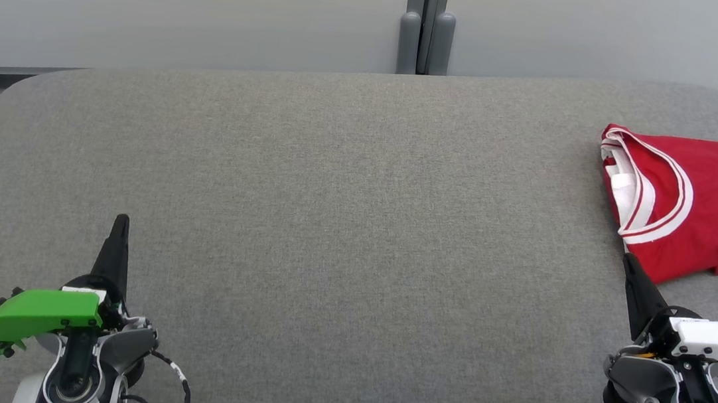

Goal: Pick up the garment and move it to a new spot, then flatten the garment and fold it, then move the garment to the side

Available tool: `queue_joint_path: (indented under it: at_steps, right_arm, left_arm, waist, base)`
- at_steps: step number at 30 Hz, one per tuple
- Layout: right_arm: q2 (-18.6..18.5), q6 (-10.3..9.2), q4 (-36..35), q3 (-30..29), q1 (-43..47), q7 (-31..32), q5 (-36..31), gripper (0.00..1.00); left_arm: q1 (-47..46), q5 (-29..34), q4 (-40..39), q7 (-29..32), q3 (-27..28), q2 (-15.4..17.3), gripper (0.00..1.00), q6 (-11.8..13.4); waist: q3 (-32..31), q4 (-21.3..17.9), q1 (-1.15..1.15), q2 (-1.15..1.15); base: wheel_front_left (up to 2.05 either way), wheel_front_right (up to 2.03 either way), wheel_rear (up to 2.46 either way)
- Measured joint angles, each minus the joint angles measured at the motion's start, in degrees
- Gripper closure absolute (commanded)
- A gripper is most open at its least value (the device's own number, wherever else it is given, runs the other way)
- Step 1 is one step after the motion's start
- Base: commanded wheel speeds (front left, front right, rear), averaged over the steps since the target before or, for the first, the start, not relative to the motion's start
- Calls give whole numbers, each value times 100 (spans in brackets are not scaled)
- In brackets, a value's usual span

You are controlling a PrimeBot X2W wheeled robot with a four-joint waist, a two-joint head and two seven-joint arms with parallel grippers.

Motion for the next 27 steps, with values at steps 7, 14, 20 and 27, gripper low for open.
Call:
queue_joint_path:
  at_steps: [7, 14, 20, 27]
  right_arm:
    - [0, 0, 0, 0, 0, 0, 0, 100]
    - [0, 0, 0, 0, 0, 0, 0, 100]
    - [0, 0, 0, 0, 0, 0, 0, 100]
    - [0, 0, 0, 0, -1, 0, 0, 100]
  left_arm:
    - [-1, -1, -1, 0, 1, 0, 100, -1]
    - [-1, -1, -1, 0, 1, 0, 100, -1]
    - [-1, -1, -1, 0, 1, 0, 100, -1]
    - [-1, -1, -2, 0, 1, 0, 100, -1]
  waist:
    - [0, 0, 0, 0]
    - [0, 0, 0, 0]
    - [0, 0, 0, 0]
    - [0, 0, 0, 0]
  base:
    - [0, 0, 0]
    - [0, 0, 0]
    - [0, 0, 0]
    - [0, 0, 0]
